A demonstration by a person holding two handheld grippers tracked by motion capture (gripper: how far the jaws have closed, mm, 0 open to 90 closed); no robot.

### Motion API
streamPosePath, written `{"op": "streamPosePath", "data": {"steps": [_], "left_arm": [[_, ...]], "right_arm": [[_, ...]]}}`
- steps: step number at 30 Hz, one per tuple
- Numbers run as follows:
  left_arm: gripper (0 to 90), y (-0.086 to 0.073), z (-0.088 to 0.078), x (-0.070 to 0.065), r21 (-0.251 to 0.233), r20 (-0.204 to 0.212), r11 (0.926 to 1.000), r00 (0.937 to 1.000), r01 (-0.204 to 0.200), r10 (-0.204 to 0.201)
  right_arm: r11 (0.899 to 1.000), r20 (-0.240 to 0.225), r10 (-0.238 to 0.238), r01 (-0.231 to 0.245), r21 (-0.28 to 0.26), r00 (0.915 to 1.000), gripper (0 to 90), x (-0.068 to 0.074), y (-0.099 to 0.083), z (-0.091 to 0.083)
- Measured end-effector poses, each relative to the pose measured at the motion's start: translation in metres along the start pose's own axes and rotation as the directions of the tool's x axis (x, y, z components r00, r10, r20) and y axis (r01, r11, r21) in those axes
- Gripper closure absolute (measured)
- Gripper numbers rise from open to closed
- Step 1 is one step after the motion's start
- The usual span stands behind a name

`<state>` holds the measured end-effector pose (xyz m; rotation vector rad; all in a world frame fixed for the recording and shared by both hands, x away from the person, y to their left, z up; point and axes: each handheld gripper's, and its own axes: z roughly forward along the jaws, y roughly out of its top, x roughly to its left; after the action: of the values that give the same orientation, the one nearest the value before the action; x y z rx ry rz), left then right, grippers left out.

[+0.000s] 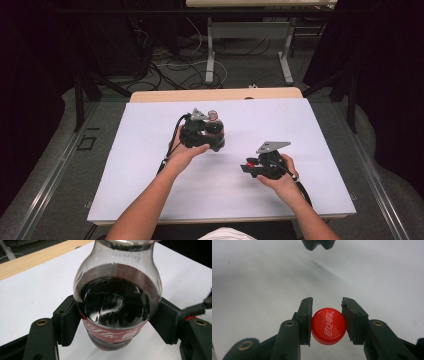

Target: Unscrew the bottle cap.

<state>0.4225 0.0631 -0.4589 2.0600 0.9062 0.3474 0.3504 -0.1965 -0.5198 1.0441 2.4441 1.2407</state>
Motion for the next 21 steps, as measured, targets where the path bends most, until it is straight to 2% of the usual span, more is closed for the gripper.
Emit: {"op": "streamPosePath", "data": {"steps": [3, 4, 7, 11, 13, 15, 16, 21], "left_arm": [[30.3, 0.003, 0.008, 0.005, 0.003, -0.015, 1.0, 0.9999, 0.008, -0.008], [30.3, 0.004, 0.011, 0.007, 0.004, -0.017, 0.9998, 0.9996, 0.021, -0.021], [30.3, 0.003, 0.02, 0.011, 0.005, -0.03, 0.9998, 0.9994, 0.019, -0.019], [30.3, 0.002, 0.033, 0.015, -0.004, -0.048, 0.9986, 0.9975, 0.052, -0.052], [30.3, 0.001, 0.038, 0.018, 0.001, -0.061, 0.9986, 0.9967, 0.053, -0.053], [30.3, 0.0, 0.043, 0.02, 0.009, -0.071, 0.9984, 0.9959, 0.056, -0.055], [30.3, 0.0, 0.045, 0.02, 0.008, -0.075, 0.9982, 0.9955, 0.059, -0.058], [30.3, -0.003, 0.053, 0.017, 0.017, -0.078, 0.9974, 0.9946, 0.07, -0.069]], "right_arm": [[1.0, 0.007, 0.008, -0.008, -0.012, 0.9999, 61.3, -0.001, 0.0, -0.002], [1.0, 0.004, 0.013, -0.012, -0.022, 0.9999, 61.3, -0.002, -0.001, -0.002], [1.0, 0.007, 0.014, -0.014, -0.01, 0.9999, 61.3, -0.003, -0.001, -0.003], [1.0, 0.005, 0.012, -0.012, -0.018, 0.9999, 61.3, -0.003, -0.003, -0.001], [1.0, 0.007, 0.02, -0.02, -0.019, 0.9998, 61.2, -0.003, -0.003, 0.0], [1.0, 0.002, 0.017, -0.017, 0.01, 0.9999, 61.3, -0.003, -0.003, -0.002], [1.0, 0.003, 0.02, -0.02, -0.011, 0.9998, 61.3, -0.002, -0.003, 0.0], [1.0, 0.0, 0.025, -0.025, -0.017, 0.9997, 61.3, -0.002, -0.004, 0.001]]}}
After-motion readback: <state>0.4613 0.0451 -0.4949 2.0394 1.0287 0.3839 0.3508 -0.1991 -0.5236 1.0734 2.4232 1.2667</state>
